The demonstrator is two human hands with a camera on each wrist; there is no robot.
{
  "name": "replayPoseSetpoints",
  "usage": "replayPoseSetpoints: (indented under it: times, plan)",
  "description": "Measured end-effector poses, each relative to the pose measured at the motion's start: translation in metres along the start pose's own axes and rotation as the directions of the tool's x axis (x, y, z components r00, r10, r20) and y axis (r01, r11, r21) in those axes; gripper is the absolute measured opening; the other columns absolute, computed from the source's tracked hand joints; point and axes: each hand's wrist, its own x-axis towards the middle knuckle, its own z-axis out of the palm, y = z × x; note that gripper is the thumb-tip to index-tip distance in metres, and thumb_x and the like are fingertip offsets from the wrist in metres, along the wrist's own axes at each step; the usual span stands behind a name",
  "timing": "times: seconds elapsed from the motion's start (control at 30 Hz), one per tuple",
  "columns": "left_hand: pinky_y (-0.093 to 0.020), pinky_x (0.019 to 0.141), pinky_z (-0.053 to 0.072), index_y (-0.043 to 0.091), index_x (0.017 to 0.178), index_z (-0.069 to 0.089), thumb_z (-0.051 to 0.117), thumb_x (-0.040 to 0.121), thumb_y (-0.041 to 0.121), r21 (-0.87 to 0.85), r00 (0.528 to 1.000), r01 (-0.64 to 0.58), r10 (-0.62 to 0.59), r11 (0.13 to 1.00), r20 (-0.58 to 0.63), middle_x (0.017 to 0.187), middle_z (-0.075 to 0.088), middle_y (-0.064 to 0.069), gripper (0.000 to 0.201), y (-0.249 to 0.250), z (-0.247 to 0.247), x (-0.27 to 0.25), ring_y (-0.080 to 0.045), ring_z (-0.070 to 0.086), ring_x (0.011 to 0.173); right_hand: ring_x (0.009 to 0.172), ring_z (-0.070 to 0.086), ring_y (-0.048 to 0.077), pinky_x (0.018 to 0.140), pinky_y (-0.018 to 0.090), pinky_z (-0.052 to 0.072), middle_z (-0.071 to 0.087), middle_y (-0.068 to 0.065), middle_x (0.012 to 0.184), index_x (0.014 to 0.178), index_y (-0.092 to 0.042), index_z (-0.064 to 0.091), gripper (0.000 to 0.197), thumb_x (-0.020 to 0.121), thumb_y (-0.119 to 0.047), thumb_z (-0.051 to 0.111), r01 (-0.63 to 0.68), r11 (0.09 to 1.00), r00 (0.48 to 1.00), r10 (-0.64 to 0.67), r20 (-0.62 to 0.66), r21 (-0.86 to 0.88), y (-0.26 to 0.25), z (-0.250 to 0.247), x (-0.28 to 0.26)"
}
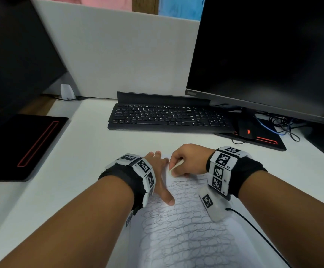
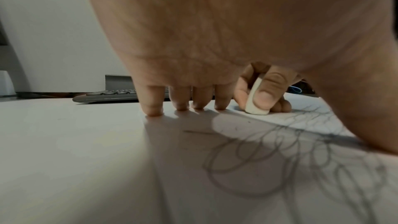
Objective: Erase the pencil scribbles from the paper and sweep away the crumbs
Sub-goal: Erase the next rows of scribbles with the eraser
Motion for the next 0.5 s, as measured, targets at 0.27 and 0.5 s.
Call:
replayPoseSetpoints:
  times: [0.27,0.5]
  plan:
    - [-0.05,0.115,0.028,0.021,0.154,0.02,0.078,0.07,0.058,0.009,1.0,0.011,-0.011,1.0,0.0,0.159,0.017,-0.008,0.108,-0.0009,0.0005,0.0015,-0.026,0.016,0.147,0.058,0.06,0.002,0.065,0.018,0.049,0.07,-0.005,0.072,0.089,-0.024,0.07,0.005,0.085,-0.023,0.073,0.002,1.0,1.0,-0.002,-0.018,-0.001,0.0018,0.0002,-0.0015]
    - [-0.05,0.115,0.028,0.019,0.154,0.021,0.078,0.072,0.058,0.019,1.0,0.014,-0.014,1.0,-0.002,0.159,0.017,-0.009,0.107,0.0006,-0.0003,0.0002,-0.026,0.017,0.147,0.06,0.061,-0.001,0.067,0.018,0.047,0.071,-0.008,0.075,0.091,-0.023,0.071,0.008,0.084,-0.023,0.075,0.009,1.0,0.999,-0.009,0.041,0.005,0.0,0.0004,-0.0023]
